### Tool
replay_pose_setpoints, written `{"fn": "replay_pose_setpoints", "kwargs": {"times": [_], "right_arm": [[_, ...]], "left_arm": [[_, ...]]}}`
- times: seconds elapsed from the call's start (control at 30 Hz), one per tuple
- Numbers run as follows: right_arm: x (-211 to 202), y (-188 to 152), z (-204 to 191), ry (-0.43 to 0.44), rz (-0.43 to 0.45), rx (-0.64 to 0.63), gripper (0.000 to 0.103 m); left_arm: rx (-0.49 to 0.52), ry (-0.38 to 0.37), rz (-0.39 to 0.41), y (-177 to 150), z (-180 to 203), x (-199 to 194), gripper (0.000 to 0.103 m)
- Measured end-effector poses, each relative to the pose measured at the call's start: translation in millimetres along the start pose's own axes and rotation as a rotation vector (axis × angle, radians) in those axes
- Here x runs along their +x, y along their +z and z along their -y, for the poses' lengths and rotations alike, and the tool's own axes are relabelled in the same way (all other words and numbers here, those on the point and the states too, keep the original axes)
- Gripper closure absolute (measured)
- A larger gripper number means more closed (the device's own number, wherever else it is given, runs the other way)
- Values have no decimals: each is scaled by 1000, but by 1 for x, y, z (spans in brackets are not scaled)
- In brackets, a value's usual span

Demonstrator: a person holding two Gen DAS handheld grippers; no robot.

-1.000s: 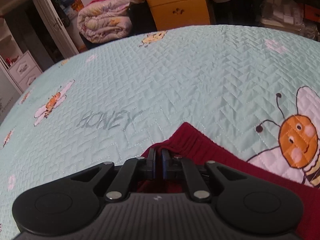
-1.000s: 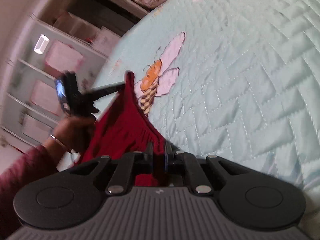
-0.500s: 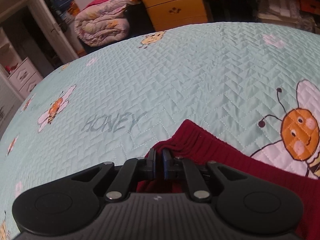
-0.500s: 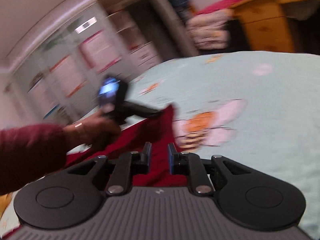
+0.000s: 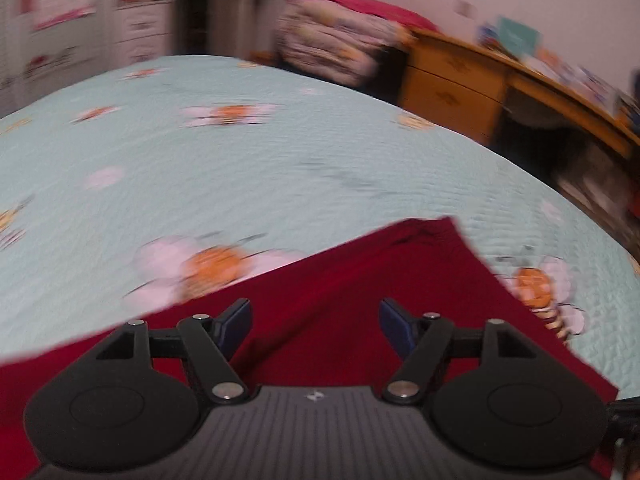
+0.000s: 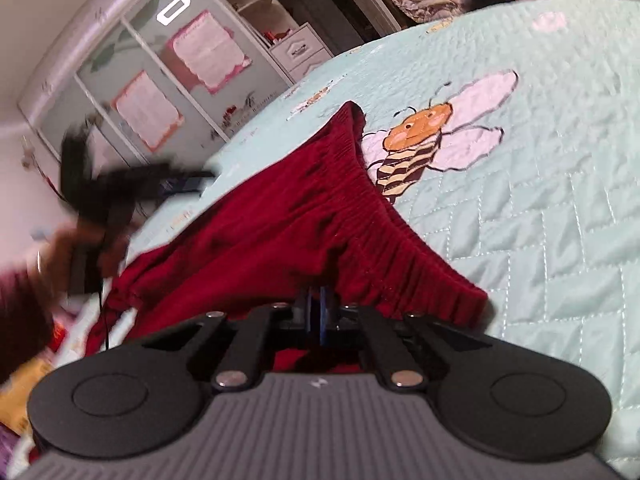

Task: Fold clothes
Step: 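Hold the ribbed hem up with the right gripper while the left gripper releases the sweater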

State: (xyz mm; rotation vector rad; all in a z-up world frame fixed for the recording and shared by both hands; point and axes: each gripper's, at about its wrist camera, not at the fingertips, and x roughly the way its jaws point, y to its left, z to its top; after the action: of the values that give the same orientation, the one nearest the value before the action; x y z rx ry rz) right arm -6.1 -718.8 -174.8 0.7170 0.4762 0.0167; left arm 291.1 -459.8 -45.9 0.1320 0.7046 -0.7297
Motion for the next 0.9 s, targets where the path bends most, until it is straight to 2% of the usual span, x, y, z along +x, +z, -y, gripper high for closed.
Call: {"fn": "replay_pose_setpoints", "kwargs": {"times": [0.3, 0.37, 0.43, 0.47, 0.53, 0.57, 0.6, 0.63, 0.67, 0.8, 0.83, 0.9], "right_arm": [[2, -1, 2, 20, 12, 31, 103], [2, -2, 2, 21, 12, 34, 103], [2, -2, 3, 23, 13, 35, 103], [2, -2, 3, 25, 13, 38, 103], [3, -2, 4, 29, 14, 42, 103], [3, -2, 5, 31, 13, 45, 103], [3, -2, 5, 34, 12, 48, 103], [3, -1, 6, 39, 12, 54, 103], [3, -1, 7, 45, 12, 60, 103], [3, -1, 8, 52, 11, 67, 103], [3, -1, 8, 52, 11, 67, 103], [3, -1, 8, 51, 11, 66, 103]], "left_arm": [[-209, -3, 30, -13, -59, -25, 35], [-255, -4, 36, -16, -72, -31, 44], [-301, -6, 43, -18, -85, -36, 70], [-324, -6, 46, -20, -92, -39, 74], [-370, -8, 52, -22, -104, -44, 75], [-304, 37, 43, -22, -104, -41, 72], [-225, 88, 32, -21, -102, -38, 64], [-147, 139, 21, -20, -100, -34, 49], [-69, 190, 10, -20, -99, -31, 43], [247, 389, -34, -16, -92, -17, 37], [326, 438, -45, -16, -90, -13, 32], [316, 378, -90, -15, -102, -9, 29]]}}
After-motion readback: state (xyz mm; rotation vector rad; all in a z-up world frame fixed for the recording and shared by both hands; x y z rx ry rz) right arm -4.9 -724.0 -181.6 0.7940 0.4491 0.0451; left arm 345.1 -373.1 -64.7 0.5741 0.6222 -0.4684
